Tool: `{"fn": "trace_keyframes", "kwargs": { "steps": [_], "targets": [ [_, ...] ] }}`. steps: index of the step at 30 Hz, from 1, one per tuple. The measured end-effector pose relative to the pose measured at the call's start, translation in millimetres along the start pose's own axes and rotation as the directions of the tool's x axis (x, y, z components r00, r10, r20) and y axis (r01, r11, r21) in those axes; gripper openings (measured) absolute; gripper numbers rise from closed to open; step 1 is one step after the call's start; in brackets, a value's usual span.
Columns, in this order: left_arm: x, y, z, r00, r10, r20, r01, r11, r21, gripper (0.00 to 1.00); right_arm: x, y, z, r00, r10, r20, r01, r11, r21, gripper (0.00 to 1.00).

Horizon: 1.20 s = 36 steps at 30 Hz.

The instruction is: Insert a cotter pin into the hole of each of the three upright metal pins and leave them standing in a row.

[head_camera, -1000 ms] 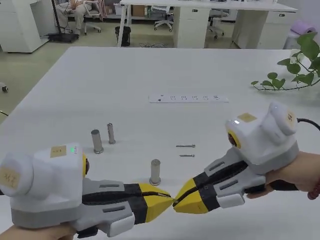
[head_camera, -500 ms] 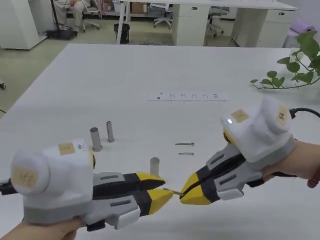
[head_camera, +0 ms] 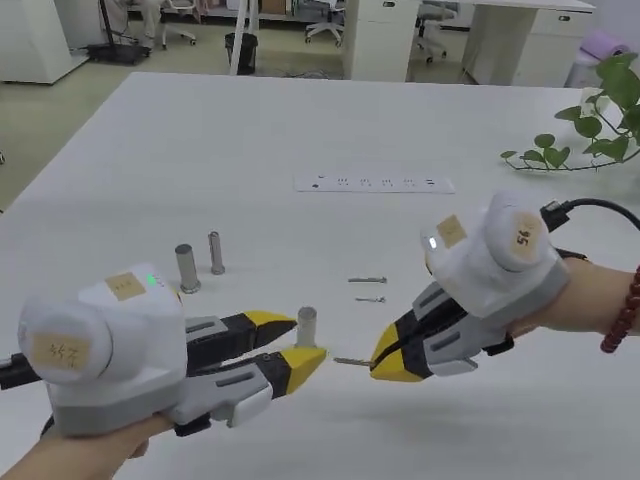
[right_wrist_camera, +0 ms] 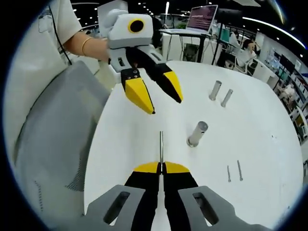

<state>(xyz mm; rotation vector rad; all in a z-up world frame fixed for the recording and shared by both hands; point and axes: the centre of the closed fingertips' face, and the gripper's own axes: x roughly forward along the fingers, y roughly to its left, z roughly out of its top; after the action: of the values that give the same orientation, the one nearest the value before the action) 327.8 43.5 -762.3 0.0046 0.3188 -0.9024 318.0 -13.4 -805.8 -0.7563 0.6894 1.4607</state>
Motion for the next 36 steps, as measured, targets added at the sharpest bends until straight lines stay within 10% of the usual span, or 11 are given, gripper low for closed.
{"fn": "trace_keyframes", "kwargs": {
  "steps": [19, 36],
  "targets": [
    [24.9, 43.0, -30.6, 0.9884, 0.13, -0.079, -0.129, 0.992, 0.016, 0.28, 7.9, -44.4, -10.2, 0.9859, -0.101, -0.133, 0.105, 0.994, 0.023, 0.03],
    [46.6, 50.1, -43.7, 0.9831, 0.138, -0.12, -0.138, 0.99, 0.014, 0.23, 20.3, -59.6, -9.0, 0.9807, -0.134, -0.142, 0.131, 0.991, -0.031, 0.03]
  ]
}}
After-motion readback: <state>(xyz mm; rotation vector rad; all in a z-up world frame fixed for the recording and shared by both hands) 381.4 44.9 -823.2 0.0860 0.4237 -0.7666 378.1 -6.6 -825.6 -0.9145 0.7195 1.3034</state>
